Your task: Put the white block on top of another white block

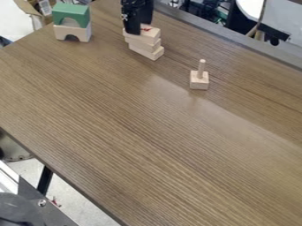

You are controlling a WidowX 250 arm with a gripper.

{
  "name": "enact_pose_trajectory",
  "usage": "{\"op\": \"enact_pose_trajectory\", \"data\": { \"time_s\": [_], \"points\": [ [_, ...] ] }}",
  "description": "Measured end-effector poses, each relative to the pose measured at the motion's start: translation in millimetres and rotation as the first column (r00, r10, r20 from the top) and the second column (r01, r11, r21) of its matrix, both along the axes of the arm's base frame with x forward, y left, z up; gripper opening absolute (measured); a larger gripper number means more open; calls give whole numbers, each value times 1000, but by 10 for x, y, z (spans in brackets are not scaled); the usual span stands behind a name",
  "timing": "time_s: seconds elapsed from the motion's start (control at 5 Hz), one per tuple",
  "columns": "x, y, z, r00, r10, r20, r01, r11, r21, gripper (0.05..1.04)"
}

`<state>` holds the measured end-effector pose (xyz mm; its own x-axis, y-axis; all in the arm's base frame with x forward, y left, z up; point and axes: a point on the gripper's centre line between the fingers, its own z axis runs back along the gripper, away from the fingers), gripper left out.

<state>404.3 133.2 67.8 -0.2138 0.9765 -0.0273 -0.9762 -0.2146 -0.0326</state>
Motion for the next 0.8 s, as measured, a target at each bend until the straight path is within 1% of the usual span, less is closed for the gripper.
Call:
{"op": "enact_pose_trajectory", "data": {
  "time_s": [0.2,0.4,0.6,0.8],
  "points": [
    [-3,-8,-35,1000,6,-9,-6,1000,-8,1002],
    [-33,-50,-18,1000,-7,-21,6,999,-40,999],
    [-46,53,344,999,34,27,-31,994,-103,999],
    [-204,448,935,982,137,129,-123,986,-113,999]
  ]
}}
